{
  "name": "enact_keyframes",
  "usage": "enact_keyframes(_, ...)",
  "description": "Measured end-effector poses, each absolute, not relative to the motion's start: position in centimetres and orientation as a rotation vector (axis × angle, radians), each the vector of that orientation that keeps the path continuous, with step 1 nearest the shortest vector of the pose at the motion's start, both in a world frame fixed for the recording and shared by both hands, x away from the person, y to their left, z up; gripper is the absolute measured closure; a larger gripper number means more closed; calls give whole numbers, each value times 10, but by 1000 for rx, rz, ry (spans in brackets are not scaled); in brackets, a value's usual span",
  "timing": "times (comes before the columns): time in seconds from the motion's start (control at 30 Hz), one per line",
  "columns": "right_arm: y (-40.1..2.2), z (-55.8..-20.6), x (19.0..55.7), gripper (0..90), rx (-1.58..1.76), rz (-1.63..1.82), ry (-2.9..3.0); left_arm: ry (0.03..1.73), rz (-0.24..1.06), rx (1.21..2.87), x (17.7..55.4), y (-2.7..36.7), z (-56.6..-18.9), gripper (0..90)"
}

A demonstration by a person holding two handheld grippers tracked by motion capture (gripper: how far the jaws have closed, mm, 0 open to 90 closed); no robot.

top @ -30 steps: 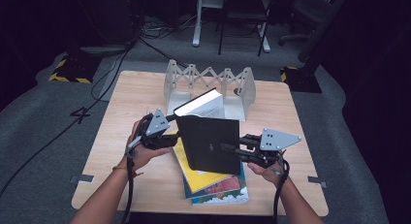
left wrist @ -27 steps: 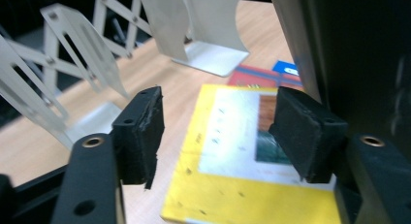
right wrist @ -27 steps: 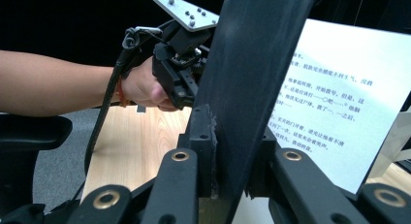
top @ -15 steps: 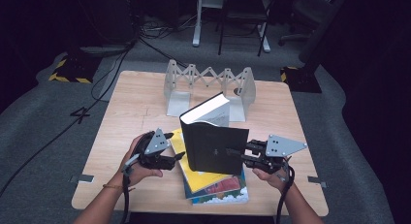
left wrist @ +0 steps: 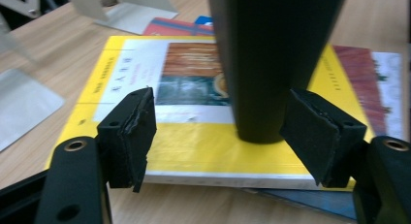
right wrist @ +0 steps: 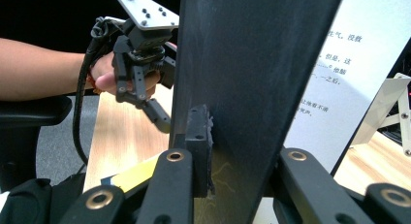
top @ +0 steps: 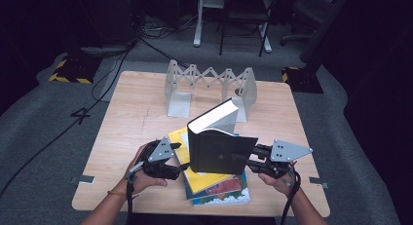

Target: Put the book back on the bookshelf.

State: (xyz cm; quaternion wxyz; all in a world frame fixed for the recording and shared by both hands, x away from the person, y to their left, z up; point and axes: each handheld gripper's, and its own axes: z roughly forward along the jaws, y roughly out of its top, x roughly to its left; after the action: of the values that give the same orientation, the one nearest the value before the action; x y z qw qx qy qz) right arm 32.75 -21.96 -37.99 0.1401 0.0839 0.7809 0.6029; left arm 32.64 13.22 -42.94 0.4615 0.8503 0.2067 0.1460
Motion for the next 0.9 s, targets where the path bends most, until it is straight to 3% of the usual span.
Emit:
enact_keyframes(0.5, -221, -381, 326, 736, 251, 1721, 2249, 417, 344, 2065, 329, 92, -430, 303)
enact_keyframes(0.9, -233, -385, 328, 672, 334, 1665, 2211, 409, 359, 1997, 331, 88, -424, 310)
